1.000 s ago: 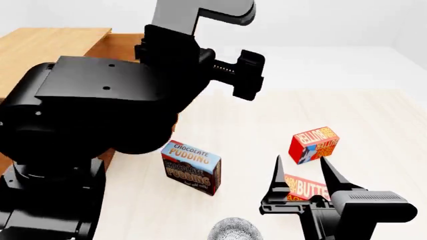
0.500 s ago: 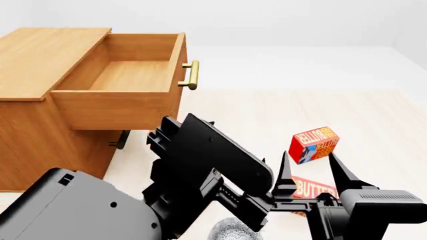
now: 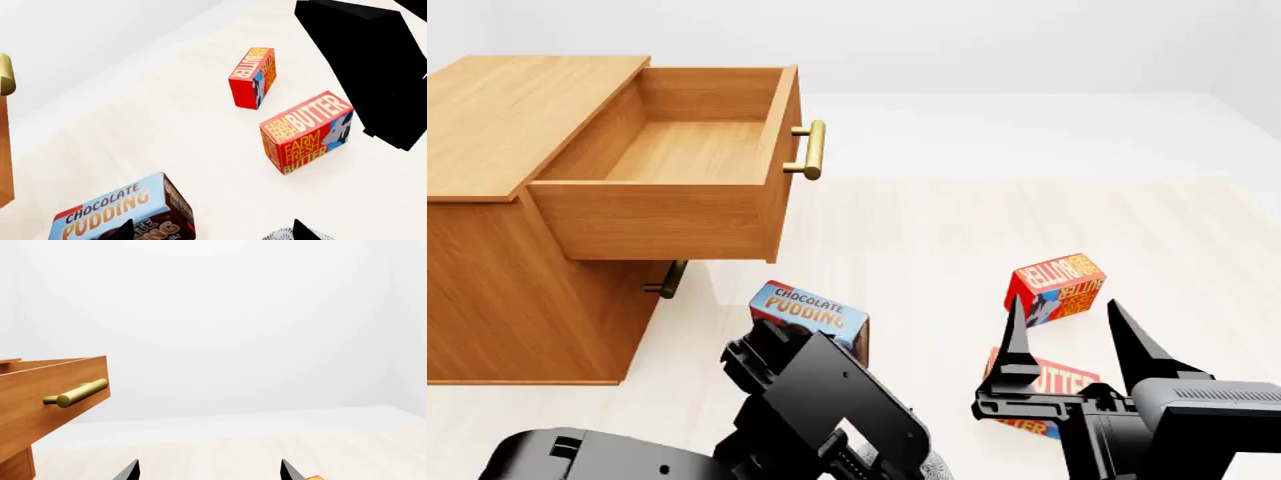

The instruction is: Put the bowl in the top drawer of the cabinet.

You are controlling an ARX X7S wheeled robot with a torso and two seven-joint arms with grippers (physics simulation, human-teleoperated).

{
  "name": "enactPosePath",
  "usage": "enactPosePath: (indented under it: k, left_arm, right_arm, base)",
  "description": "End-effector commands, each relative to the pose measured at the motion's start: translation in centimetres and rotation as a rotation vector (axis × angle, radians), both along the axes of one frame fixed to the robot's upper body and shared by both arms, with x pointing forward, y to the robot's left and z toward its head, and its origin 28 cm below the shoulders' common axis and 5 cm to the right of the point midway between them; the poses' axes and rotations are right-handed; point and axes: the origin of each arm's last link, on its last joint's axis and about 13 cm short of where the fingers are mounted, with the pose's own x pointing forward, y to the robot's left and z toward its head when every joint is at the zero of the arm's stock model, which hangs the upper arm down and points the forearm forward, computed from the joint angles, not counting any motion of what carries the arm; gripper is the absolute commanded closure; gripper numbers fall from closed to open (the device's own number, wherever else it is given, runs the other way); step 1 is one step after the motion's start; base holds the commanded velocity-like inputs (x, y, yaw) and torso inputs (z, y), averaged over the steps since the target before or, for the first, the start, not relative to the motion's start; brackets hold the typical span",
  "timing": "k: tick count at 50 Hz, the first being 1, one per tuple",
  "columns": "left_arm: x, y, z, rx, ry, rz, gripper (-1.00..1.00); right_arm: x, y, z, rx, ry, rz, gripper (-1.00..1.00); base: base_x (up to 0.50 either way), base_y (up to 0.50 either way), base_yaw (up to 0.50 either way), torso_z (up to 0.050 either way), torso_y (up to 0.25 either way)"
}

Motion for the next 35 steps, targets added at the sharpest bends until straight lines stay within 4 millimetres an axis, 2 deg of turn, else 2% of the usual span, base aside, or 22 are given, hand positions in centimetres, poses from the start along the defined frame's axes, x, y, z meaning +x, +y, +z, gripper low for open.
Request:
enactPosePath:
  k: [1,15,35]
  left_arm:
    - [0.6,0.4,-2.4,0.050,0.069,0.000,-1.00]
    - [1.8,0.2,-5.0,0.027,0.298,-0.025,-1.00]
    - [5.0,0.2,-5.0,0.040,0.409,0.013,-1.00]
  right_arm:
    - [0.0,-0.2,0.1,0.000,-0.003,-0.010,-1.00]
    - [-0.2,-0.3,0.4,-0.003,-0.007,-0.015,-1.00]
    - [-0.2,0.0,0.2,-0.007,-0.003,-0.010,-1.00]
  base:
    - [0.00,0.00,0.00,0.000,0.000]
    - [0.00,0.00,0.00,0.000,0.000]
    - [0.00,0.00,0.00,0.000,0.000]
